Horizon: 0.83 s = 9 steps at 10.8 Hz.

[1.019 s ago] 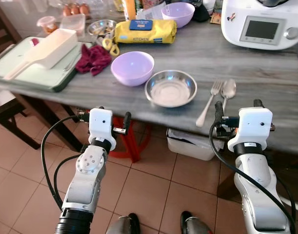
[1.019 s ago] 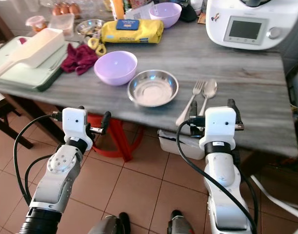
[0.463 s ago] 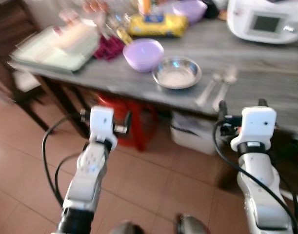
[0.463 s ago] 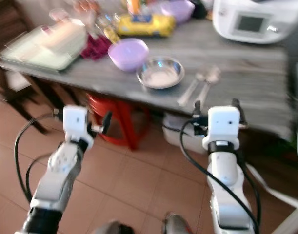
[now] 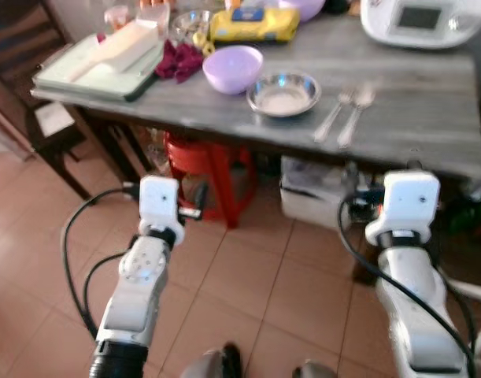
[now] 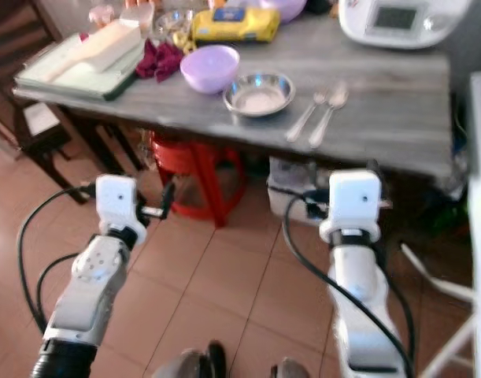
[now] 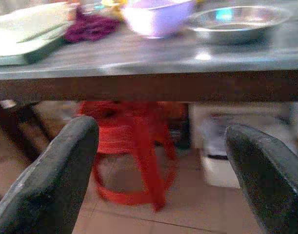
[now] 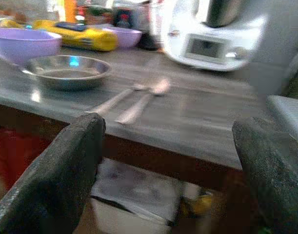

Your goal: Setting the table

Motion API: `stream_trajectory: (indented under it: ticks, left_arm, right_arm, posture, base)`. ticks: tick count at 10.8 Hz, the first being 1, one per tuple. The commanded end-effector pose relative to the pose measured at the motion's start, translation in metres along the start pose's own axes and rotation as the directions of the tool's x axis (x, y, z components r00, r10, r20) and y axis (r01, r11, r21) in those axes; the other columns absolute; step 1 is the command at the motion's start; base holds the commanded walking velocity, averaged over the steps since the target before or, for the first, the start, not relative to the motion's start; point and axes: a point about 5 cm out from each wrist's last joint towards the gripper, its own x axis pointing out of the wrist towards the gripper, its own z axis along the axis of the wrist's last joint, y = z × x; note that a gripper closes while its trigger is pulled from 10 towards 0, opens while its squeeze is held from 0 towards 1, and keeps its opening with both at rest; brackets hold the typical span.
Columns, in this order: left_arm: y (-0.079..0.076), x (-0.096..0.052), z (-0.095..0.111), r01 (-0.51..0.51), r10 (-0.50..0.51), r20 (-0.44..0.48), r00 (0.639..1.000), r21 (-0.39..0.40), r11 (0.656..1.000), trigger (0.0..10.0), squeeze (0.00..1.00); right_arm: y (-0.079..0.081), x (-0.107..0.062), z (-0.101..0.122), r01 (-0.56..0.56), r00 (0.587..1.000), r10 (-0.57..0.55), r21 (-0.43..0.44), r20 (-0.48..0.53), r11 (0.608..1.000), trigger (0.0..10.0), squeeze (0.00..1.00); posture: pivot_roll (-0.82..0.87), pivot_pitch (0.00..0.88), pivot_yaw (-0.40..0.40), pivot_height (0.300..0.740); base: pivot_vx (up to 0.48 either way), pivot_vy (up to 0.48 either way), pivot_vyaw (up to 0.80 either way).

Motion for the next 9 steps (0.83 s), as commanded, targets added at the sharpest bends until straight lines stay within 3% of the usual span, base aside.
stream_trajectory:
  ticks: [1, 5, 9]
  left_arm:
    - [0.0038, -0.0007, 0.0018, -0.008, 0.008, 0.002, 1.000, 0.018, 1.000, 10.0, 0.00]
    - [0.0036, -0.0007, 0.0017, -0.004, 0.004, 0.002, 1.000, 0.019, 1.000, 10.0, 0.00]
    - [0.0010, -0.0012, 0.0011, 0.004, -0.004, 0.001, 1.000, 0.019, 1.000, 10.0, 0.00]
  right_arm:
    - [0.0002, -0.0005, 0.0016, 0.003, 1.000, -0.004, 0.014, 0.005, 1.000, 10.0, 0.00]
    - [0.0014, -0.0009, 0.0012, 0.002, 1.000, -0.002, 0.017, 0.001, 1.000, 10.0, 0.00]
    - [0.0014, -0.0007, 0.0013, 0.001, 1.000, -0.001, 0.012, 0.002, 1.000, 10.0, 0.00]
  posture:
    - [-0.16, 0.170, 0.109, 0.740]
    - [-0.16, 0.170, 0.109, 0.740]
    - [-0.16, 0.175, 0.111, 0.740]
  base:
    - [-0.315, 0.000, 0.00]
    - [-0.317, 0.000, -0.50]
    - [-0.311, 0.000, 0.00]
